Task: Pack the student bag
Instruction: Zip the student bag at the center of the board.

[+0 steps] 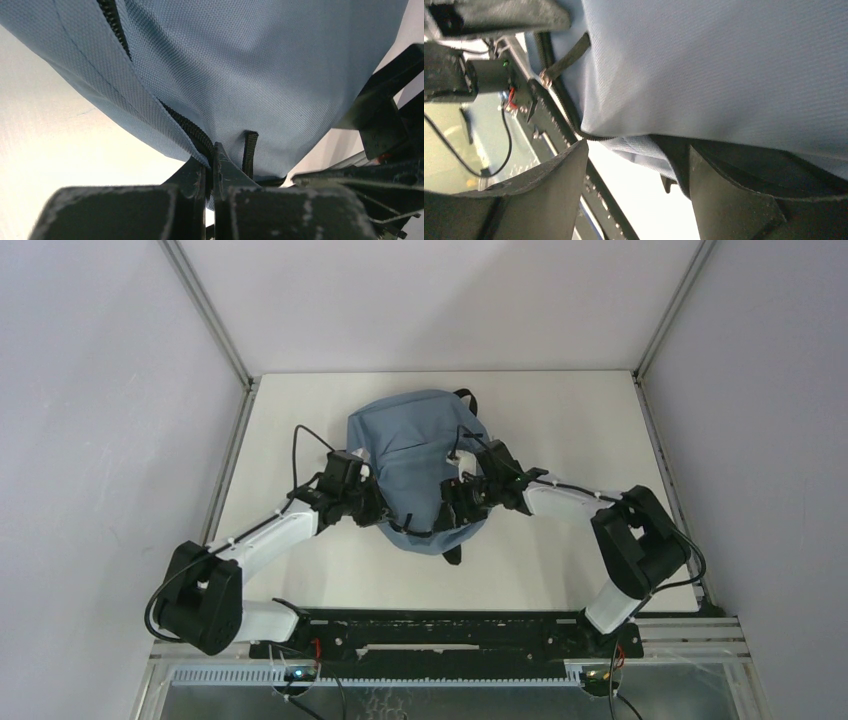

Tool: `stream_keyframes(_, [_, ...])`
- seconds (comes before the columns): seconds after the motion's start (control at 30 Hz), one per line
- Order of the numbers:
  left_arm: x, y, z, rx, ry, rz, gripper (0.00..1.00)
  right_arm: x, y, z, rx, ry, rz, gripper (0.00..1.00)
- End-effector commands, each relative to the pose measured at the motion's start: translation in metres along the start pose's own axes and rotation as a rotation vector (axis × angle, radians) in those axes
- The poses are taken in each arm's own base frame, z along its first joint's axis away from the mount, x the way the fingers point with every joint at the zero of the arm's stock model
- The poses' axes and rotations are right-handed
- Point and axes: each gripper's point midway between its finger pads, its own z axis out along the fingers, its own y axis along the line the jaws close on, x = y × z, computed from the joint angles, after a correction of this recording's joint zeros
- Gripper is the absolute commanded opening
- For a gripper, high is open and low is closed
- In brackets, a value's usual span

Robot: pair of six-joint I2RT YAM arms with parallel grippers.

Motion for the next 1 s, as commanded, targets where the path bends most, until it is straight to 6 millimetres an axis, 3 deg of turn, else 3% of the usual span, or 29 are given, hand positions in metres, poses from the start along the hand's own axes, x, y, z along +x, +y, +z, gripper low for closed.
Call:
stream_keyframes(0.0, [-0.018, -0.024, -0.005, 0.068, -0.031, 0.031, 0.0, 0.016, 0.041, -0.015, -0.147, 0.082, -0.064, 0.78])
stream_keyframes(0.3, [-0.018, -0.025, -0.005, 0.075, -0.029, 0.029, 0.0, 0.031, 0.076, -0.015, -0.317, 0.181, -0.138, 0.77])
stream_keyframes(0.53, [-0.018, -0.025, -0.006, 0.076, -0.032, 0.027, 0.0, 0.022, 0.062, 0.002, -0.22, 0.162, -0.146, 0.76])
stream_keyframes(0.63, [-0.018, -0.025, -0.006, 0.078, -0.034, 0.027, 0.0, 0.024, 0.066, 0.004, -0.239, 0.173, -0.144, 0.75])
stream_keyframes(0.97, [-0.018, -0.026, -0.006, 0.077, -0.032, 0.024, 0.0, 0.074, 0.128, -0.025, -0.342, 0.329, -0.325, 0.73])
